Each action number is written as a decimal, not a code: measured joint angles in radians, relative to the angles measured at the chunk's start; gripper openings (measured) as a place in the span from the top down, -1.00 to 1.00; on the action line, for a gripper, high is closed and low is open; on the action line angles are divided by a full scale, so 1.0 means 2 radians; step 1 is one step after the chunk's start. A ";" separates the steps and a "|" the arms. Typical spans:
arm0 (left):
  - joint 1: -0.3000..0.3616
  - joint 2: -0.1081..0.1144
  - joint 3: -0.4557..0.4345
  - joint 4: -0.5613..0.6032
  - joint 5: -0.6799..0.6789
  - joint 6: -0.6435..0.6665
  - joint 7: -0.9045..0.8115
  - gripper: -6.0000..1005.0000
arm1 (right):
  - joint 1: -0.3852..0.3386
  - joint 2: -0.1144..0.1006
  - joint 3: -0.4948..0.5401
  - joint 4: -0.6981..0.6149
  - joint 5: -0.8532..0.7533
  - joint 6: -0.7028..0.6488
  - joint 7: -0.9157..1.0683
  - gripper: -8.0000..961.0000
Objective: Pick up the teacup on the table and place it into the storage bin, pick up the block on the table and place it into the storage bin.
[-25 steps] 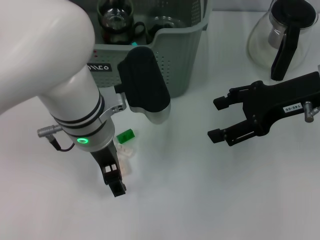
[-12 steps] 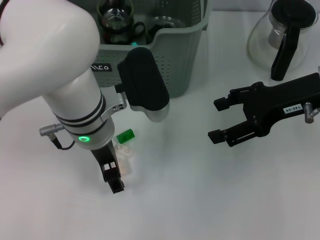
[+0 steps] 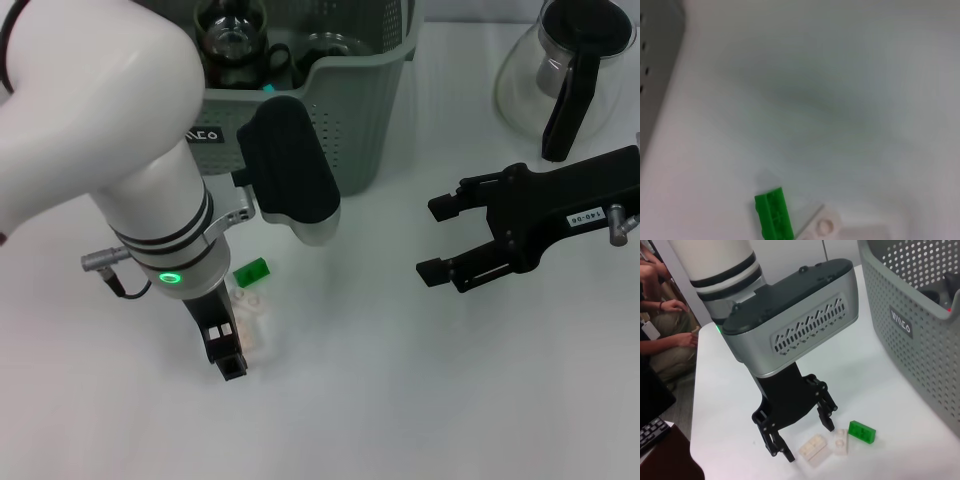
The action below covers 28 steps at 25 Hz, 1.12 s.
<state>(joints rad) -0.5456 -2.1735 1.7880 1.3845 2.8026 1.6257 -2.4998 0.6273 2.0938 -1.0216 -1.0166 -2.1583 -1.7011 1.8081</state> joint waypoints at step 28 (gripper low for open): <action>-0.012 -0.001 0.006 -0.013 -0.009 -0.005 -0.001 0.18 | -0.001 0.000 0.006 0.001 0.000 0.001 -0.006 -0.97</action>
<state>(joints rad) -0.5699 -2.1748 1.7995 1.3587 2.7849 1.6167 -2.5011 0.6249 2.0939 -1.0105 -1.0155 -2.1583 -1.6996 1.7959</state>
